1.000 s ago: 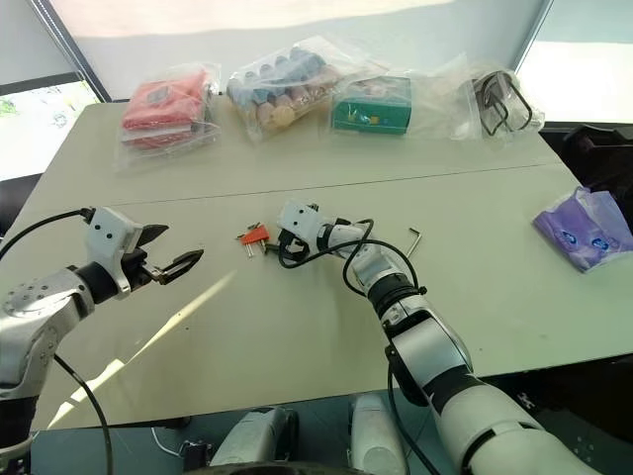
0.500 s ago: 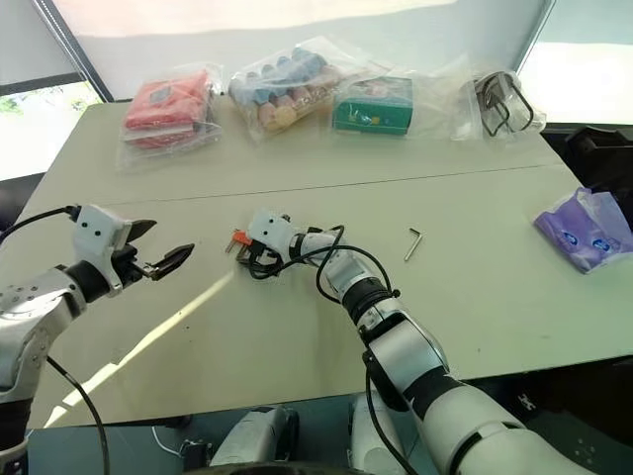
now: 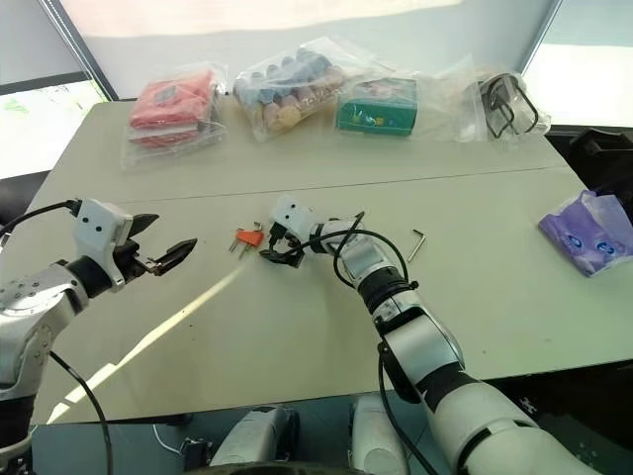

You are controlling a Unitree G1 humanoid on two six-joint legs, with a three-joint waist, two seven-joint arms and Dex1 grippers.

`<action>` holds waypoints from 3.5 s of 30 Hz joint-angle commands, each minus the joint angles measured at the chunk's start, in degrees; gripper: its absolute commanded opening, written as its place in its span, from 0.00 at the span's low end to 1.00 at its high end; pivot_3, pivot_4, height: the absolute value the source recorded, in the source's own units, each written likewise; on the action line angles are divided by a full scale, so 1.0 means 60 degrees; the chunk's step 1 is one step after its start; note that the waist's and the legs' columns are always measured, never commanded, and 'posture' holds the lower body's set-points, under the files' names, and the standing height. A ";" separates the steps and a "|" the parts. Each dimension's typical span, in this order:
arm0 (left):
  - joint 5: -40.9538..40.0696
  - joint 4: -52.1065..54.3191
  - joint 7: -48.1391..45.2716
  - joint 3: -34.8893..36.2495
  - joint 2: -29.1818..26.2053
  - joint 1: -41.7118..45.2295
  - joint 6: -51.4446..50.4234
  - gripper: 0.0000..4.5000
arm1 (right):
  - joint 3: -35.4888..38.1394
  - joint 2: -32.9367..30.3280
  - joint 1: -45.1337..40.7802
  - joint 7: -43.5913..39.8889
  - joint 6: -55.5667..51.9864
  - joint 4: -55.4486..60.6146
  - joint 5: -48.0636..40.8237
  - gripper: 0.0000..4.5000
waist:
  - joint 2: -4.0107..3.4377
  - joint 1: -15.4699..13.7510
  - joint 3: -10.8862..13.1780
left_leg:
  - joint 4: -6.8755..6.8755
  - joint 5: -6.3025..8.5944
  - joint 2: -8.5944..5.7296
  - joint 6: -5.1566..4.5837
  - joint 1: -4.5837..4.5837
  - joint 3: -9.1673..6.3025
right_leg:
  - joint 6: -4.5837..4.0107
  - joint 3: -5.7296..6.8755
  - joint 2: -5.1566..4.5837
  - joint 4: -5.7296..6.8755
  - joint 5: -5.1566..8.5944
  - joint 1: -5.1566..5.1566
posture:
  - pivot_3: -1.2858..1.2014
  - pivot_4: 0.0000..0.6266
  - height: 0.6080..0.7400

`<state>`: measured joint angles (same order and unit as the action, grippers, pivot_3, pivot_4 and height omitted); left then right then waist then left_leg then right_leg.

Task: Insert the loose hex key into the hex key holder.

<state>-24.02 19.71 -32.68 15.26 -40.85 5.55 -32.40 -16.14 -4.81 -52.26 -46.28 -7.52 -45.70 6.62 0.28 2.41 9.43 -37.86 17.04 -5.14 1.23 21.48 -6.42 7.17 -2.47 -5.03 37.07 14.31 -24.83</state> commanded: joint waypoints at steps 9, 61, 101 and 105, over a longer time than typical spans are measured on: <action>0.0198 -0.0131 -0.0138 -0.0068 0.0039 0.0351 0.0317 1.00 | 0.0181 0.0362 0.0311 0.0074 -0.0917 0.0790 -0.0403 0.99 | 0.0000 0.0024 0.0000 | 0.0003 0.0000 0.0003 0.0000 0.0002 0.0005 | 0.0000 -0.0001 0.0001 0.0000 0.0000 -0.0008 | 0.52 0.24 1.00; 0.0250 0.0087 0.0214 -0.0019 0.0346 0.0235 0.0282 1.00 | -0.0015 0.0460 0.0125 0.1755 0.2692 0.0574 0.0504 0.22 | 0.0001 0.0026 0.0001 | 0.0026 -0.0003 0.0003 0.0006 0.0008 0.0011 | 0.0000 -0.0002 0.0001 -0.0001 0.0000 -0.0029 | 0.52 0.24 1.00; -0.3596 -0.2384 -0.2702 -0.0835 0.1490 0.5794 -0.2236 1.00 | -0.0845 -0.4220 -0.0763 0.7854 0.9800 0.3168 0.6243 0.22 | 0.0018 0.0035 0.0007 | -0.0011 -0.0013 0.0003 0.0019 0.0074 0.0030 | 0.0000 -0.0006 0.0008 0.0000 0.0000 -0.0081 | 0.52 0.24 1.00; -0.3418 -0.2397 -0.2785 -0.0919 0.1441 0.5716 -0.2084 1.00 | -0.0826 -0.4196 -0.0761 0.7652 0.9817 0.3161 0.6067 0.22 | 0.0018 0.0036 0.0007 | -0.0012 -0.0013 0.0003 0.0019 0.0074 0.0030 | 0.0000 -0.0006 0.0007 0.0000 0.0000 -0.0081 | 0.52 0.24 1.00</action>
<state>-44.43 4.61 -48.67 9.65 -31.74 39.05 -45.86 -22.02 -30.30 -55.17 -0.18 51.44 -27.74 45.16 0.39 2.63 9.47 -37.93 16.96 -5.12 1.35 21.93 -6.24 7.17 -2.51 -4.98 37.07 14.31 -25.32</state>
